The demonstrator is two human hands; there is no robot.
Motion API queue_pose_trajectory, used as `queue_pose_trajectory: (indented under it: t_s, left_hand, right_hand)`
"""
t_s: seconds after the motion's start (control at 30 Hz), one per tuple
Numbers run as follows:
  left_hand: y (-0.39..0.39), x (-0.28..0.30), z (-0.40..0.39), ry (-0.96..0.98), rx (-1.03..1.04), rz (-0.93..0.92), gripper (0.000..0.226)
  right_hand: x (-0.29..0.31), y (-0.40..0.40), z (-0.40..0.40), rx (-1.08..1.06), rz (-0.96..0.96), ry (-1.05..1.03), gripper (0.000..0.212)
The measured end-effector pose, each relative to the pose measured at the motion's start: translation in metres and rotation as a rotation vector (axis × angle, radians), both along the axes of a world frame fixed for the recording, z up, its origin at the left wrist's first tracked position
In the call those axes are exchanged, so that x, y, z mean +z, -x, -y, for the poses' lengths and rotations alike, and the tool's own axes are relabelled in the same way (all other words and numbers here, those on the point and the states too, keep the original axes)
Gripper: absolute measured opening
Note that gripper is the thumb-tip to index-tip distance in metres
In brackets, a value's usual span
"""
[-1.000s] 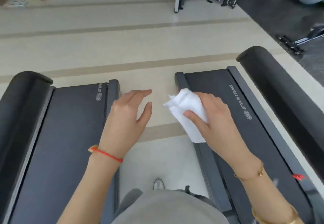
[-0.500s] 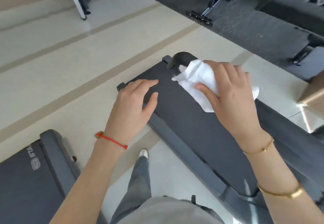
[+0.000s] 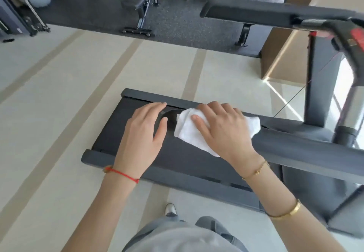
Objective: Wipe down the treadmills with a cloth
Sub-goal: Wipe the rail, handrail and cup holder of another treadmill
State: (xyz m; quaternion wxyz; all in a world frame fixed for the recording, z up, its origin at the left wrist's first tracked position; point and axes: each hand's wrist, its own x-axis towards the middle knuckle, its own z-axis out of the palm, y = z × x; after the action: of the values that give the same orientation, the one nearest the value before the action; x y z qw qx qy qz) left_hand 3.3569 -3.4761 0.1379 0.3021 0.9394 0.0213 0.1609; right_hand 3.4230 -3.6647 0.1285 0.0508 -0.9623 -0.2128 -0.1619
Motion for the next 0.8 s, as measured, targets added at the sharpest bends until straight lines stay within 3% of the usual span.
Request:
queue_pose_trajectory:
  t_s: [0.07,0.2,0.4,0.53,0.67,0.8]
  left_hand:
    - [-0.007,-0.005,-0.006,0.014,-0.054,-0.026,0.032]
    - [-0.016,-0.012,-0.012,0.047,-0.142,-0.063,0.030]
    - [-0.024,-0.016,-0.017,0.065,-0.197,-0.044,0.031]
    - [-0.027,-0.020,-0.017,0.080,-0.191,-0.015,0.028]
    - [-0.028,-0.022,-0.020,0.080,-0.202,0.007,0.027]
    - [-0.029,-0.021,-0.025,0.089,-0.226,0.020,0.027]
  right_hand:
    - [0.003,-0.008,-0.024,0.027,-0.069,-0.021,0.060]
    - [-0.002,-0.008,-0.010,0.078,0.002,-0.163,0.052]
    - [0.004,-0.003,0.024,-0.213,0.034,-0.084,0.034]
    - [0.000,-0.005,-0.010,-0.127,0.017,-0.088,0.022]
    - [0.003,-0.003,-0.002,-0.032,-0.026,-0.165,0.024]
    - [0.009,-0.010,0.029,-0.237,-0.164,-0.153,0.025]
